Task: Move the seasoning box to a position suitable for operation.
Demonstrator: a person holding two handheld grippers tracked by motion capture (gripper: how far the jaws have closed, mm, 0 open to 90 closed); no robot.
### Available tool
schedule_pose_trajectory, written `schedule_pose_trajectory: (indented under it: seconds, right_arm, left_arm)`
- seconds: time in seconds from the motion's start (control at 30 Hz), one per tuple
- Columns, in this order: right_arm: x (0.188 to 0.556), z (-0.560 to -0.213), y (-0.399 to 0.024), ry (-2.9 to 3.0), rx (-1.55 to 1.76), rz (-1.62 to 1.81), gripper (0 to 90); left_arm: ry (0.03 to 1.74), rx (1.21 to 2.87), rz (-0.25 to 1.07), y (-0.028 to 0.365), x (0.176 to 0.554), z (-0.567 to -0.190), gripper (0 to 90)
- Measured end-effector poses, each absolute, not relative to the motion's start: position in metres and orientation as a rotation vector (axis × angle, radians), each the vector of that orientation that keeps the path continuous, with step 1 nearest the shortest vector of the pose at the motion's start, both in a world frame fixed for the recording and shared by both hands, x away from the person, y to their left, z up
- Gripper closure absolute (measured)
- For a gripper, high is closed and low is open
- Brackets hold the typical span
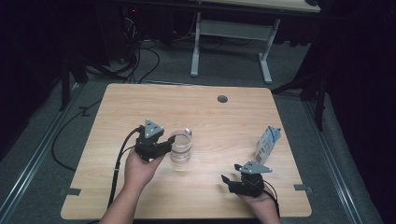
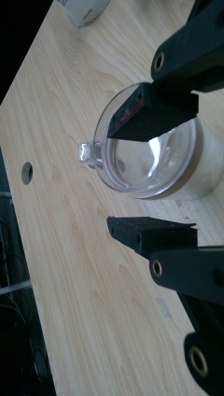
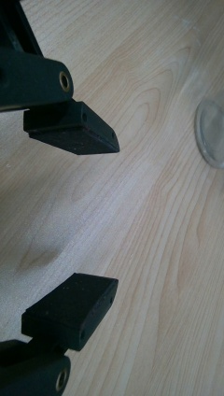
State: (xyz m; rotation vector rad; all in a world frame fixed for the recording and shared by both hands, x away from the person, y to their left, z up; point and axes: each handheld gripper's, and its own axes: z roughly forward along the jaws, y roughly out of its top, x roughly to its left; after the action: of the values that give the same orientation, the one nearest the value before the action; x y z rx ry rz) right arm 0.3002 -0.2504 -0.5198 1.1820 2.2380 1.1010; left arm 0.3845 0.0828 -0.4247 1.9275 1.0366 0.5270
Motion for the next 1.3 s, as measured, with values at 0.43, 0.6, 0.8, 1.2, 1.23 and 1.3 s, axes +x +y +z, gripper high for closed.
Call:
schedule_pose_trajectory:
  seconds: [0.43,0.6,0.8,1.2,1.23,1.3]
  right_arm:
    - [0.300,-0.520,-0.250,2.241,1.177,1.106,29.6]
    - [0.299,-0.519,-0.250,2.243,1.171,1.102,29.7]
    - [0.299,-0.519,-0.250,2.246,1.173,1.101,29.6]
    - [0.299,-0.520,-0.249,2.251,1.161,1.086,29.7]
    - [0.299,-0.520,-0.249,2.251,1.161,1.086,29.7]
    - [0.299,-0.520,-0.248,2.252,1.161,1.085,29.7]
  left_arm:
    - [1.056,1.938,0.482,0.061,0.410,-0.427,57.4]
    - [1.065,1.949,0.461,0.054,0.420,-0.430,62.3]
    - [1.070,1.969,0.462,0.048,0.427,-0.431,70.3]
    - [1.059,2.032,0.507,0.032,0.434,-0.431,90.0]
    - [1.059,2.032,0.507,0.032,0.434,-0.431,90.0]
    - [1.052,2.040,0.515,0.029,0.435,-0.430,90.0]
